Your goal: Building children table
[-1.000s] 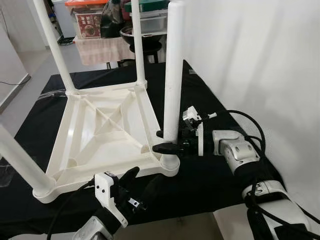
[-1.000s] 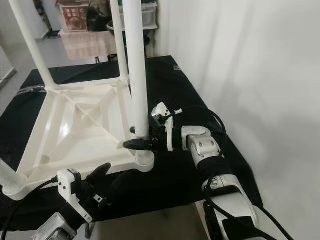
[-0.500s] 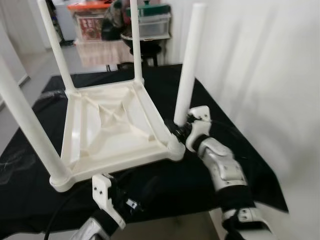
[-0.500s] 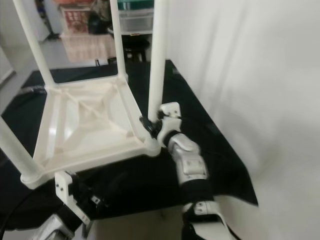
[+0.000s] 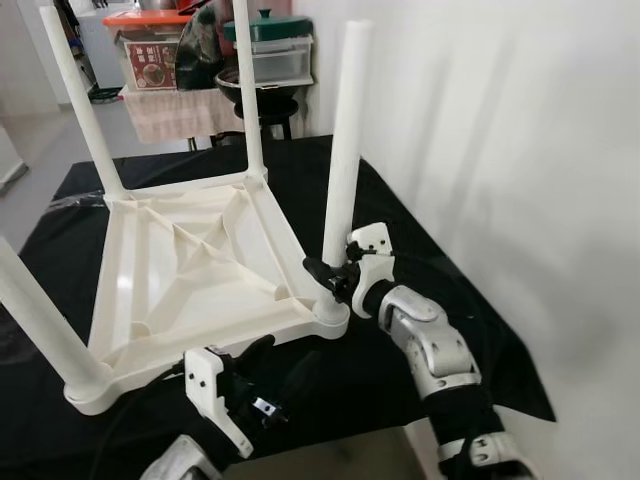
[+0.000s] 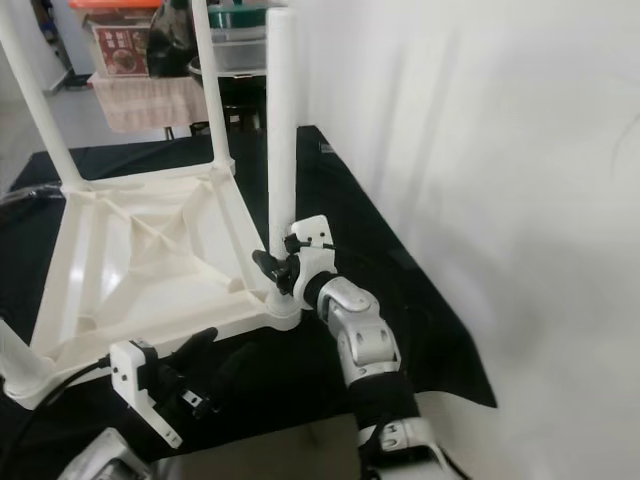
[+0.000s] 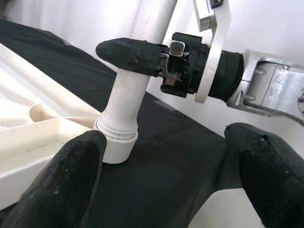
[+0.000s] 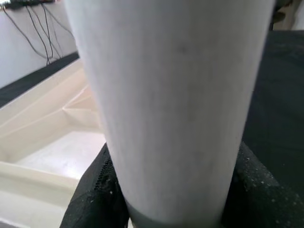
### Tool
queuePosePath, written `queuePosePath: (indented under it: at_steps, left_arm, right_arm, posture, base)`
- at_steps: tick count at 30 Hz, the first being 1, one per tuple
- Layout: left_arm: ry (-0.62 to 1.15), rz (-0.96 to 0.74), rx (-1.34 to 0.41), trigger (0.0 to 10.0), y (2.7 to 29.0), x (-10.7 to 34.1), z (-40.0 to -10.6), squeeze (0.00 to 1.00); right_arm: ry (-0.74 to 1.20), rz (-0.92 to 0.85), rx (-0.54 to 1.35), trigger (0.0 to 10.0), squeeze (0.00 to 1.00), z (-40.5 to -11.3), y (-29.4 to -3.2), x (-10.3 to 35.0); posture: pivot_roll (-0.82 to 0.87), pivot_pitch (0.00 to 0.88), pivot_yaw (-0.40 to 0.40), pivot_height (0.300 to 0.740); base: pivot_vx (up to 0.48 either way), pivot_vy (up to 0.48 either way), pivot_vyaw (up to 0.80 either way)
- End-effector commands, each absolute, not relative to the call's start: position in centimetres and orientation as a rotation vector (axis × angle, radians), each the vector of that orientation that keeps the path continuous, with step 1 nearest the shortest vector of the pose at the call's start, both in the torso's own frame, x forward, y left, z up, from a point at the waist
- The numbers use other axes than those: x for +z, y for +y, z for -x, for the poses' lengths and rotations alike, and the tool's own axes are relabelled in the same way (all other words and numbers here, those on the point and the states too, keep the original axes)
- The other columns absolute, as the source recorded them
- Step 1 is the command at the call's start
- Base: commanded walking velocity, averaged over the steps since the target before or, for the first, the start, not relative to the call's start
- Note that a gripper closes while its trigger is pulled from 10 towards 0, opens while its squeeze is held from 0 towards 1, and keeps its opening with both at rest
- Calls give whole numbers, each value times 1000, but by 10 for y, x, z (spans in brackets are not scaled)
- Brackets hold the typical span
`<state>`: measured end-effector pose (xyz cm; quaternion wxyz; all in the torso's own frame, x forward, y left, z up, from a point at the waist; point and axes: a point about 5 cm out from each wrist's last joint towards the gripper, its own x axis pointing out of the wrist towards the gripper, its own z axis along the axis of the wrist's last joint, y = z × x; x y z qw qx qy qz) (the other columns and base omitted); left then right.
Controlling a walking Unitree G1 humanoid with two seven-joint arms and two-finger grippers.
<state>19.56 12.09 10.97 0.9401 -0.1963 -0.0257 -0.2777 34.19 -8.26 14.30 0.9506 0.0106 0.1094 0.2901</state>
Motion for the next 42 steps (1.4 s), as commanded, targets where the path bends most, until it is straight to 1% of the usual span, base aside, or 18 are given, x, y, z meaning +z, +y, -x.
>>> queuePosePath:
  at_steps: [1,2,3,4,5,11,12,13,14,15,18,22,26,27,29,30,36,42]
  left_arm:
    - [-53,402,-554,10000,123,109,-196,0]
    - [-53,404,-559,10000,123,109,-197,0]
    - [-53,405,-561,10000,123,110,-197,0]
    - [-53,405,-561,10000,123,110,-197,0]
    - [-54,404,-560,10000,123,110,-197,0]
    - [-57,401,-556,10000,122,110,-198,0]
    - [-58,401,-555,10000,122,110,-198,0]
    - [-59,401,-554,10000,122,110,-198,0]
    - [-59,401,-554,10000,122,110,-198,0]
    - [-59,401,-554,10000,121,110,-198,0]
    - [-59,401,-554,10000,121,110,-198,0]
    - [-58,398,-553,10000,121,110,-198,0]
    - [-58,397,-552,10000,121,110,-198,0]
    - [-58,397,-551,10000,120,110,-198,0]
    - [-58,397,-551,10000,120,110,-198,0]
    - [-58,396,-551,10000,120,110,-198,0]
    - [-57,398,-552,10000,120,110,-198,0]
    - [-58,399,-553,10000,119,110,-197,0]
  right_arm:
    - [412,-53,557,10000,0,-333,-87,107]
    - [299,18,671,10000,0,-338,-88,127]
    - [252,35,697,10000,267,-339,-90,133]
    - [252,35,697,10000,267,-339,-90,133]
    - [263,6,718,10000,1000,-340,-93,135]
    - [266,11,809,10000,1000,-343,-102,142]
    - [254,36,880,10000,1000,-346,-107,149]
    - [242,64,927,10000,871,-352,-114,157]
    - [242,64,927,10000,871,-352,-114,157]
    - [231,89,971,10000,0,-358,-121,164]
    - [236,96,1008,10000,0,-361,-124,169]
    - [266,104,1128,10000,0,-368,-126,180]
    - [281,90,1130,10000,0,-370,-125,180]
    - [292,85,1133,9451,0,-372,-124,180]
    - [292,85,1133,9451,0,-372,-124,180]
    - [300,73,1153,0,0,-372,-124,180]
    - [304,54,1185,0,0,-371,-127,177]
    - [341,12,1136,0,0,-366,-142,161]
  posture:
    - [-9,0,4,740]
    - [-11,0,4,740]
    - [-11,0,4,740]
    - [-11,0,4,740]
    - [-4,0,-3,740]
    - [3,0,-8,740]
    - [7,0,-9,740]
    - [8,0,-10,740]
    - [8,0,-10,740]
    - [10,0,-9,740]
    - [10,0,-9,740]
    - [30,0,-14,740]
    - [30,0,-14,740]
    - [41,0,-18,740]
    - [41,0,-18,740]
    - [41,0,-17,740]
    - [36,0,-14,740]
    - [26,0,-17,740]
  base:
    - [0,0,0]
    - [0,0,0]
    - [0,0,0]
    - [0,0,0]
    - [0,0,0]
    - [0,0,0]
    - [0,0,0]
    - [0,0,0]
    - [0,0,0]
    - [0,0,0]
    - [0,0,0]
    - [0,0,0]
    - [0,0,0]
    - [0,0,0]
    - [0,0,0]
    - [0,0,0]
    - [0,0,0]
    - [0,0,0]
